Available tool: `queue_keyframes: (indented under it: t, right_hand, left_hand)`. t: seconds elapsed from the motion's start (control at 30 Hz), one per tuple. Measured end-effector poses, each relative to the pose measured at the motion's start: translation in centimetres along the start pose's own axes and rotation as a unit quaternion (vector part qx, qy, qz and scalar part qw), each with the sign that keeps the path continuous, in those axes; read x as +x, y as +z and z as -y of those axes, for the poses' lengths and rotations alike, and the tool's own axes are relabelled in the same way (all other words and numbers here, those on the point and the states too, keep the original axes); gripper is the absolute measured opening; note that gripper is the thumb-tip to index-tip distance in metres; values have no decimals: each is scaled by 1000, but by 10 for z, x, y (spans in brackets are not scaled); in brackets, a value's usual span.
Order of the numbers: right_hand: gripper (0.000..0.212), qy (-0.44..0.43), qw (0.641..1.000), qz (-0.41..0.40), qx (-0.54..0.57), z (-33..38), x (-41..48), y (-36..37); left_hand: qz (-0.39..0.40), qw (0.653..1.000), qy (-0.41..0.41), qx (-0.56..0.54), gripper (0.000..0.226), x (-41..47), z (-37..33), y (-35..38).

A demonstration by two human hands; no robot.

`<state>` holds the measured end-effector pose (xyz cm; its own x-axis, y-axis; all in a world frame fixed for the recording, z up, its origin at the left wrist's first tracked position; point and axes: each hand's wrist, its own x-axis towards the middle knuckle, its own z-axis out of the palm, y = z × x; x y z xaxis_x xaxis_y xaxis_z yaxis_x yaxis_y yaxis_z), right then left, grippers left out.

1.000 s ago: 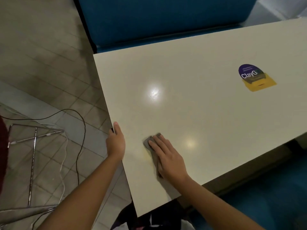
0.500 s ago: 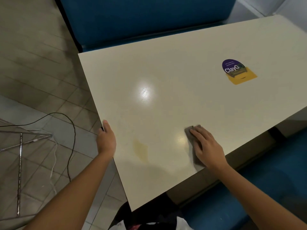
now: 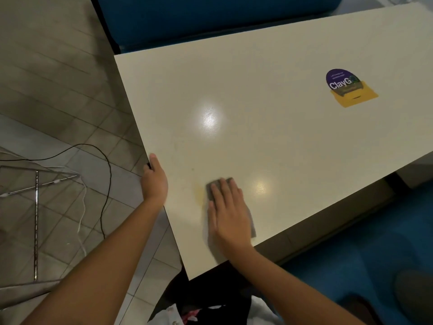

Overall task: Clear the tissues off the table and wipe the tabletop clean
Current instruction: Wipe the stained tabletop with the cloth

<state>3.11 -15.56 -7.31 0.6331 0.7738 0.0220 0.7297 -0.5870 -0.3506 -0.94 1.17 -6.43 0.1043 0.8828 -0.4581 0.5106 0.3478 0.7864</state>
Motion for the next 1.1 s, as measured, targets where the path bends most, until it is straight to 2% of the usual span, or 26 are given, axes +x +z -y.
queue_keyframes:
  t: [0.07, 0.17, 0.27, 0.4, 0.53, 0.6, 0.63, 0.73, 0.83, 0.9, 0.97, 1.1]
  right_hand:
    - [55, -72, 997, 22, -14, 7, -8, 1]
    - [49, -179, 983, 46, 14, -13, -12, -12]
    - [42, -220, 974, 56, 27, -52, -10, -27]
    - [44, -93, 995, 6, 41, -72, -8, -33]
    - [44, 14, 999, -42, 25, -38, -6, -8]
    - [44, 24, 999, -33, 24, -17, -2, -2]
    - [46, 6, 1000, -25, 12, -9, -1, -1]
    - [44, -134, 990, 6, -42, 0, -3, -1]
    - [46, -231, 970, 81, -11, -21, 7, -11]
    - [46, -280, 955, 98, 4, -38, 26, -17]
    - [44, -241, 969, 58, 20, -44, 51, -17]
    - [49, -84, 996, -6, -1, -19, 89, -6]
  left_hand:
    - [0, 1000, -2, -2, 60, 1, 1, 0]
    - [1, 1000, 0, 1, 60, 0, 1, 1]
    - [-2, 1000, 1, 8, 60, -1, 0, 1]
    - [-1, 1000, -1, 5, 60, 0, 1, 1]
    - [8, 1000, -8, 9, 59, 0, 0, 1]
    - [17, 1000, -10, 12, 60, 0, -1, 0]
    - [26, 1000, -11, 11, 60, 0, -1, -1]
    - [63, 998, -16, 7, 61, 3, 2, -8]
    - [107, 993, -46, -17, 63, 11, 16, -18]
    - [125, 988, -71, -50, 53, 10, 22, -25]
    - [140, 984, -78, -75, 45, 7, 26, -28]
    - [154, 981, -59, -104, 26, 0, 26, -31]
